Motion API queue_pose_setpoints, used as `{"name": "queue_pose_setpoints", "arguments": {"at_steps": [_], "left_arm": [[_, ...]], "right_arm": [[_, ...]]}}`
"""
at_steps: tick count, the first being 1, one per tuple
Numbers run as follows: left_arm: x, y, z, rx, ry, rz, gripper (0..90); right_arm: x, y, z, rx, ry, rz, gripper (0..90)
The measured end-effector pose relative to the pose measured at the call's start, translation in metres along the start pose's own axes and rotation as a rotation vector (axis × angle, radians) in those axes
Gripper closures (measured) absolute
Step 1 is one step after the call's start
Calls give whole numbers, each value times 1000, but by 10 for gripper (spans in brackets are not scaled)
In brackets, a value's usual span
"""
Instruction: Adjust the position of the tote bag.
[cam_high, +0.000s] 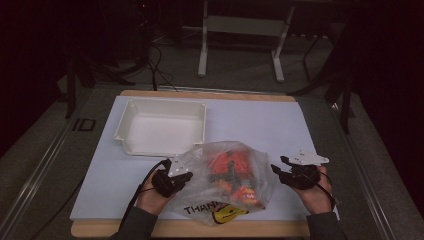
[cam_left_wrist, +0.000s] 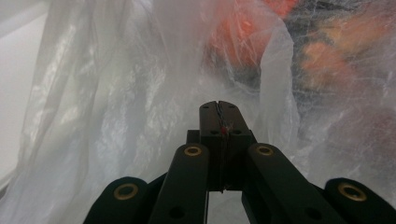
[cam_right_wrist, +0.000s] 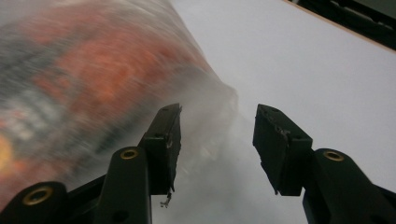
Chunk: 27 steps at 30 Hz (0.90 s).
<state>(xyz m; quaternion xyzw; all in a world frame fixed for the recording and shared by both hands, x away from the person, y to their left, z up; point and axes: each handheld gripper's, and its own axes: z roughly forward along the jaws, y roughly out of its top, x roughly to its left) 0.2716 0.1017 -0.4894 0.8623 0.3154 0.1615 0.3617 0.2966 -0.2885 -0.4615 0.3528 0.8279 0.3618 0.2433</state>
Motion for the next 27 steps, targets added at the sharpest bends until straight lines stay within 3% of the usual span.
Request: {"name": "queue_pose_setpoints", "arguments": {"at_steps": [6, 17, 18, 27], "left_arm": [[-6, 10, 8, -8, -15, 15, 899], [-19, 29, 20, -36, -27, 43, 898], [-23, 36, 23, -53, -28, 48, 898], [-34, 52, 34, -57, -27, 81, 896]], "right_arm": [[9, 8, 2, -12, 31, -29, 502], [22, 21, 8, -42, 109, -29, 472], [25, 24, 8, -51, 128, -25, 460], [34, 40, 8, -86, 175, -34, 445]]}}
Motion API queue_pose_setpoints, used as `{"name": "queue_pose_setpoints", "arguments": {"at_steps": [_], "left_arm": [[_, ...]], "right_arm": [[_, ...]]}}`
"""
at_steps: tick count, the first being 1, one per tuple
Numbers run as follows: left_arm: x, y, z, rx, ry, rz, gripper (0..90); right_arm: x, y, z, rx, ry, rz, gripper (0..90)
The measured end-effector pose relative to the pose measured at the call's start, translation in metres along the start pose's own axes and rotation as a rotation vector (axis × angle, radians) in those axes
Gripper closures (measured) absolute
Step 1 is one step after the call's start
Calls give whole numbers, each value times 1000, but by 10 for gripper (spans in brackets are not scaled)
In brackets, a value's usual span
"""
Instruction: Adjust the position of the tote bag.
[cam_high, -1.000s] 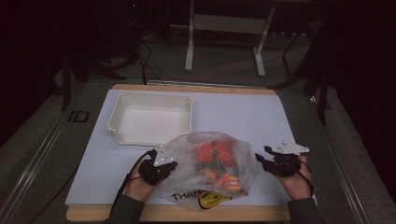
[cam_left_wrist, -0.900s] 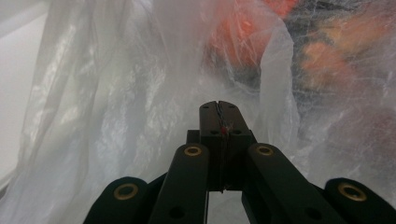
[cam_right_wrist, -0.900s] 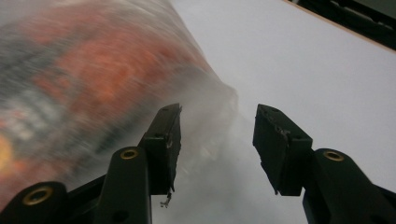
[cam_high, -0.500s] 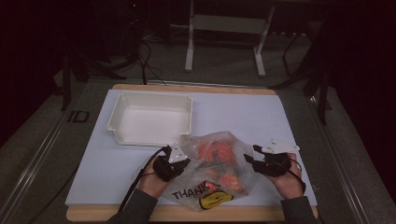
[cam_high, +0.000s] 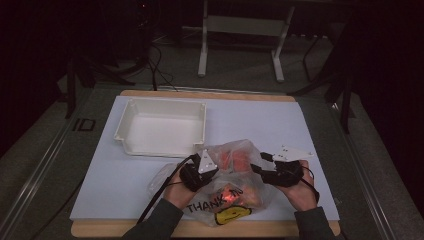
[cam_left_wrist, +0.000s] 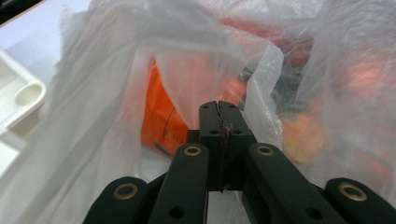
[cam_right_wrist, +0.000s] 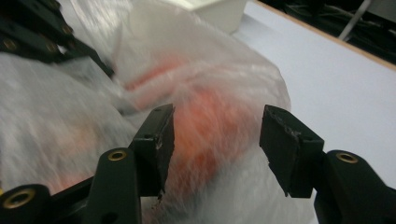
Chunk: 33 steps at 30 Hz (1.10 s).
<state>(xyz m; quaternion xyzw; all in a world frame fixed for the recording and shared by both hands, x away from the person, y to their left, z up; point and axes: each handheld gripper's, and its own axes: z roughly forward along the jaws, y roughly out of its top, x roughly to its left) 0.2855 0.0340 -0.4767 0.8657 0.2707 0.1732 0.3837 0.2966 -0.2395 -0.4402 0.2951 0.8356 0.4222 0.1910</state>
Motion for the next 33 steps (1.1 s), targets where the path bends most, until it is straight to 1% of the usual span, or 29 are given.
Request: {"name": "queue_pose_setpoints", "arguments": {"at_steps": [3, 4, 7, 9, 12, 13, 14, 16, 17, 18, 21, 23, 27, 30, 32, 33], "left_arm": [[-2, 3, 2, -5, 4, 5, 896], [-2, 3, 2, -12, 3, 0, 896], [-2, 5, 2, -24, 7, -7, 896], [-2, 5, 2, -34, 12, -16, 896], [-2, 5, 1, -42, 15, -16, 896], [-2, 5, -1, -53, 19, -20, 896], [-2, 5, -2, -54, 21, -21, 896], [-2, 5, -4, -61, 24, -23, 895], [-2, 5, -5, -64, 24, -23, 893], [-2, 4, -7, -68, 26, -27, 889], [-1, 1, -11, -78, 34, -35, 872], [-1, -2, -15, -81, 35, -44, 857], [2, -9, -19, -75, 42, -56, 842], [3, -12, -20, -62, 44, -53, 832], [3, -12, -20, -62, 41, -53, 826], [2, -12, -20, -67, 36, -54, 822]], "right_arm": [[1, 7, 2, -8, 26, 5, 444], [3, 9, 3, -7, 36, 2, 440], [7, 10, 11, 18, 67, -6, 442], [9, 7, 18, 44, 85, -5, 462], [10, 0, 28, 80, 105, 1, 524], [10, -2, 31, 95, 108, 4, 571], [10, -4, 33, 106, 110, 1, 651], [10, -7, 35, 124, 100, -9, 813], [10, -8, 34, 129, 87, -10, 868], [9, -9, 33, 133, 68, -21, 896], [7, -13, 28, 139, 30, -23, 899], [2, -16, 24, 145, 6, -14, 900], [-7, -27, 15, 144, -37, 20, 900], [-15, -35, 9, 153, -82, 59, 900], [-19, -39, 6, 159, -116, 83, 900], [-21, -41, 5, 160, -115, 95, 899]]}}
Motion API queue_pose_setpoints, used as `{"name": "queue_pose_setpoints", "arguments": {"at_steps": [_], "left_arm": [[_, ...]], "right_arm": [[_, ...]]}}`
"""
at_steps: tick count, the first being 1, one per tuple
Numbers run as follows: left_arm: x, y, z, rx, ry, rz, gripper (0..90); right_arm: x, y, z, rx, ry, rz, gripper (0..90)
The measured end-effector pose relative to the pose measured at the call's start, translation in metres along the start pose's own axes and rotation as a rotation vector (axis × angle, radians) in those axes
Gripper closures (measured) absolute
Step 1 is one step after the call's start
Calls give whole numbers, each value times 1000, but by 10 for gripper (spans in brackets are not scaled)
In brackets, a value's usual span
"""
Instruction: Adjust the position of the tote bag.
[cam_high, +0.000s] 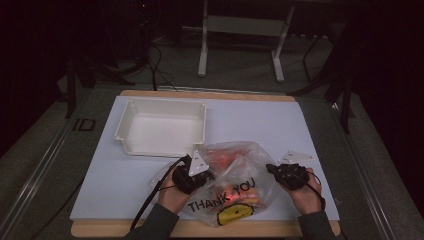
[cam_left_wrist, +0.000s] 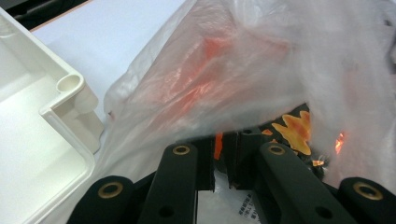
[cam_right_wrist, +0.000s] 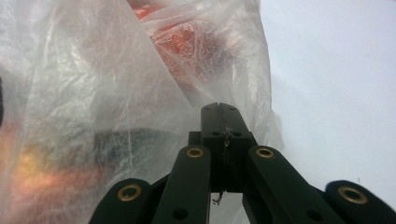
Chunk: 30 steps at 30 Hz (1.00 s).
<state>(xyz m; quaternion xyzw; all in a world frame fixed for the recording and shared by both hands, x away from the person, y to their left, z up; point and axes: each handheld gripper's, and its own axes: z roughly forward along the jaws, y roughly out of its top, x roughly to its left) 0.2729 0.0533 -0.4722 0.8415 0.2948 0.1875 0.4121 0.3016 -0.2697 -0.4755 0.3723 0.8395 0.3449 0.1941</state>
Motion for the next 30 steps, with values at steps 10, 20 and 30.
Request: {"name": "queue_pose_setpoints", "arguments": {"at_steps": [10, 20, 30], "left_arm": [[-18, 6, 3, -21, -69, 55, 766], [-22, 7, 3, -18, -74, 75, 749], [-20, 6, 6, -13, -64, 60, 738]], "right_arm": [[4, 14, -13, -93, 39, -20, 679], [14, 46, -14, -161, 128, -17, 612], [28, 40, -6, -129, 228, -65, 565]]}}
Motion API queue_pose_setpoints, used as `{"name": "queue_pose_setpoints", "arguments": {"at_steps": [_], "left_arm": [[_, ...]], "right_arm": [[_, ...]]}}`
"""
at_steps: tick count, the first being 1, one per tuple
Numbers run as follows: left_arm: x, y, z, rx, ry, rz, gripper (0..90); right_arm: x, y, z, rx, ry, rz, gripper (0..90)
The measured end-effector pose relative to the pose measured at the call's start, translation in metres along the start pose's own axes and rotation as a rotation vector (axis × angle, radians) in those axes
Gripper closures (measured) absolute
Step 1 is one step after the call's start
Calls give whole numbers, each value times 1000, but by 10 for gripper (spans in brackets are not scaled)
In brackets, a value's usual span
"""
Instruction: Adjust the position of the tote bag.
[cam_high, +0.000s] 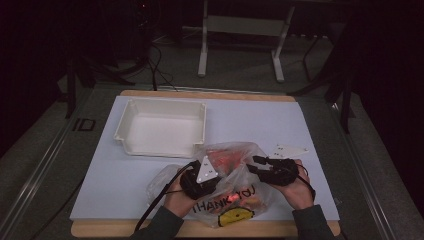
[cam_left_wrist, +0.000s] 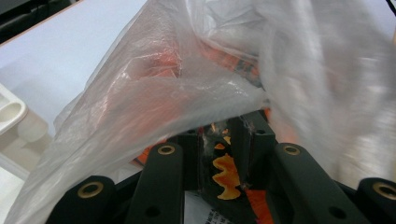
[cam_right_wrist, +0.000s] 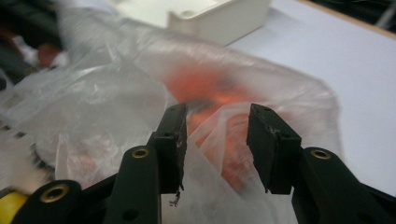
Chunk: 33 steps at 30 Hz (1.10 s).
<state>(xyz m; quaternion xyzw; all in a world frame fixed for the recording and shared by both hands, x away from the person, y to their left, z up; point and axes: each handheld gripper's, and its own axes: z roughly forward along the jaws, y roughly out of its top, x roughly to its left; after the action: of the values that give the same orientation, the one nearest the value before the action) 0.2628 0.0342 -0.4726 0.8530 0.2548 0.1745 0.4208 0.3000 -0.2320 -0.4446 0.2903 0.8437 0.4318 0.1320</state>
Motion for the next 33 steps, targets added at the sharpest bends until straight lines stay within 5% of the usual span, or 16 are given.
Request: {"name": "queue_pose_setpoints", "arguments": {"at_steps": [11, 15, 22, 30, 33], "left_arm": [[-1, 1, 0, -8, 2, -5, 719], [-2, 1, -2, -15, -8, -8, 705], [-10, 0, -12, -37, -32, 5, 644], [-14, -2, -13, -37, -55, 14, 619], [-14, -4, -9, -28, -58, 10, 619]], "right_arm": [[15, -21, 2, 80, 101, -89, 510], [18, -24, 6, 102, 59, -120, 555], [12, -25, 9, 94, -36, -110, 834], [4, -25, 3, 25, -157, -52, 874], [0, -21, -6, -39, -204, -8, 874]]}}
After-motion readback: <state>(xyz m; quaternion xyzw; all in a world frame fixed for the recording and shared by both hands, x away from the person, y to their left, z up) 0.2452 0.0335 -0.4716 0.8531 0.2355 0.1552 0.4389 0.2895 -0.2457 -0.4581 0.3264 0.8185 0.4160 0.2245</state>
